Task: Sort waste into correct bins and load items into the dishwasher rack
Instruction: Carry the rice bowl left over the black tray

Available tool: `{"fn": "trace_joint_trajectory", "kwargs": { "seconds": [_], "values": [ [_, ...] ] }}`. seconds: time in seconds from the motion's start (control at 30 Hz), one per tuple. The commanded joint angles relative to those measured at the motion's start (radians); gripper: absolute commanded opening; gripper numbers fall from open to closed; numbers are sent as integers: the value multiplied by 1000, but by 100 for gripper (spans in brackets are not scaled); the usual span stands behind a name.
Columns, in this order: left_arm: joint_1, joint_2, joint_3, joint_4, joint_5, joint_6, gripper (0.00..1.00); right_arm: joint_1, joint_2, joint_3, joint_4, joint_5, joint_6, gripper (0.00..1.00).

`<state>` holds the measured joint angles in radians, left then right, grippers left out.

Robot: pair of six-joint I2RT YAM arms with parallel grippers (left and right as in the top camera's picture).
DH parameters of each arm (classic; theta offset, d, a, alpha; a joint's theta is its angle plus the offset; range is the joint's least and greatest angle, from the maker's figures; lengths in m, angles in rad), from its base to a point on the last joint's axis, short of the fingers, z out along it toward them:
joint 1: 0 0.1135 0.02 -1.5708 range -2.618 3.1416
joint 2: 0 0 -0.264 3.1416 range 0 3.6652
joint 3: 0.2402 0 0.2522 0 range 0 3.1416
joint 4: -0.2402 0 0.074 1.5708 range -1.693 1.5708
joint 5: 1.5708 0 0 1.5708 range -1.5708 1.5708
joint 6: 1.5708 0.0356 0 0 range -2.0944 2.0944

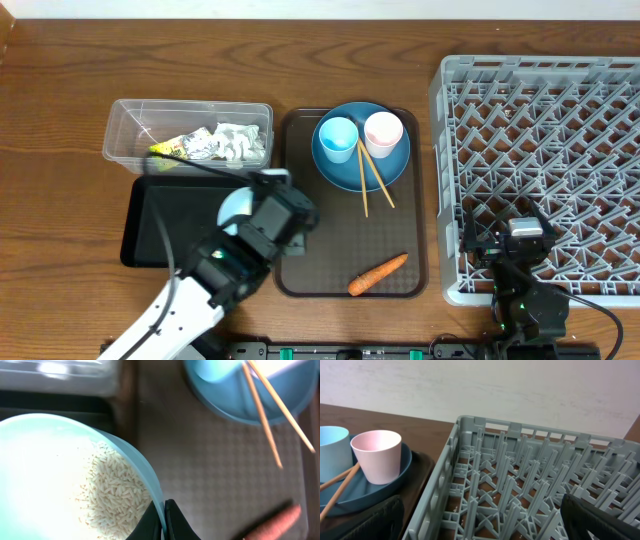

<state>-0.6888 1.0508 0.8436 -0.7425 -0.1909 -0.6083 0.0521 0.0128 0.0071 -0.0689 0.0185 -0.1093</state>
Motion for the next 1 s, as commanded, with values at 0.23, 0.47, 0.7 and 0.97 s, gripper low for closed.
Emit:
{"fn": "trace_joint_trajectory", "kwargs": {
  "seconds": [0.23, 0.47, 0.7, 0.97],
  "values": [
    [291, -41, -5, -12, 308, 199, 6, 2, -1, -2, -3, 7, 7, 99],
    [521, -41, -5, -13, 528, 333, 6, 2, -1, -2, -3, 7, 7, 99],
    [703, -41, -8, -12, 694, 442, 6, 2, -1, -2, -3, 7, 7, 99],
    [882, -37, -44, -8, 909, 592, 6, 2, -1, -2, -3, 7, 7, 99]
  ]
}}
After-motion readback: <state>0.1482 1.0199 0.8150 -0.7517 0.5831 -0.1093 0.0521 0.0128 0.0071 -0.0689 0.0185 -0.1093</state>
